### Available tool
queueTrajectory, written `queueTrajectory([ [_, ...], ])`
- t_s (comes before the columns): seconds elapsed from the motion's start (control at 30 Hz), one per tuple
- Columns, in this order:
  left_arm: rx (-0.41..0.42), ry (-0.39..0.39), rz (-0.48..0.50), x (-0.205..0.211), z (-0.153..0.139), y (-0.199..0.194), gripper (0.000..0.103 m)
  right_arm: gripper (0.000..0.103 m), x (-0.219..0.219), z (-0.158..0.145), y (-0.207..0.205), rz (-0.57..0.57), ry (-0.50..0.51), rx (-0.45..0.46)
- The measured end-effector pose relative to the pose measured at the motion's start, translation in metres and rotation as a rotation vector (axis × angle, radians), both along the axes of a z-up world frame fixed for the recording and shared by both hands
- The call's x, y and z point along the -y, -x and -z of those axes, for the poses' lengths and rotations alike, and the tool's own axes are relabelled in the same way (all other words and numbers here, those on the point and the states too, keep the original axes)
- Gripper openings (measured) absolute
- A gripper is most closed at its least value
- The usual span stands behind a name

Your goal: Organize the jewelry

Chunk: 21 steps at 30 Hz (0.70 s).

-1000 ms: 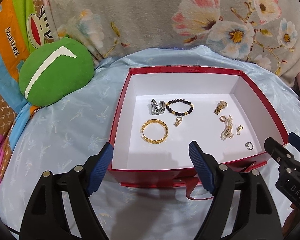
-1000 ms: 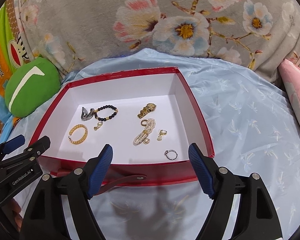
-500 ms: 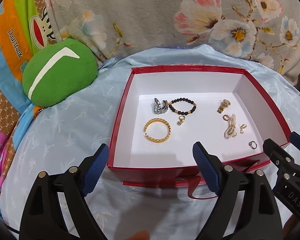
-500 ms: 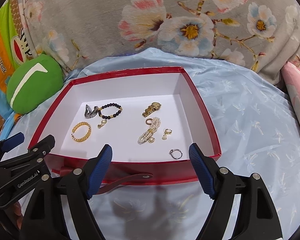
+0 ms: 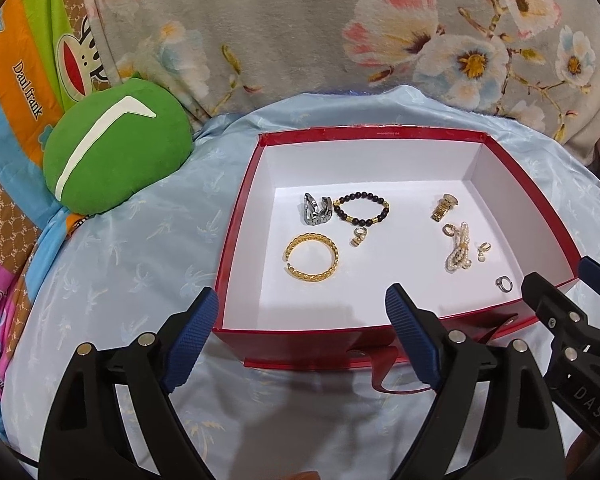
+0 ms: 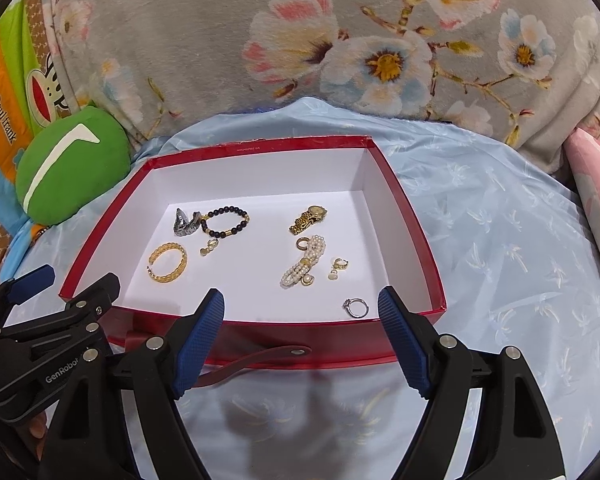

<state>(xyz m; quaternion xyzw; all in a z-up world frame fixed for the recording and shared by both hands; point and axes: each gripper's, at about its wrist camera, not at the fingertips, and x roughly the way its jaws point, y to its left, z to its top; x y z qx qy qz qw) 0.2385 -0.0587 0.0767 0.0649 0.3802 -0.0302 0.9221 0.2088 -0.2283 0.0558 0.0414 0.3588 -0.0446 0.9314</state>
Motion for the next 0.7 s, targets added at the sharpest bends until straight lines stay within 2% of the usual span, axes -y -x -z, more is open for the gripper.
queueTrajectory([
  [0.4, 0.006, -0.017, -0.010, 0.0010, 0.0019, 0.0019, 0.083, 0.077, -0.0014, 0.0001, 0.0009, 0.000, 0.003, 0.002],
  [0.7, -0.008, 0.017, 0.005, -0.0012, 0.0016, -0.0003, 0.083, 0.082, 0.0004, -0.0021, 0.0020, 0.002, 0.008, 0.008],
])
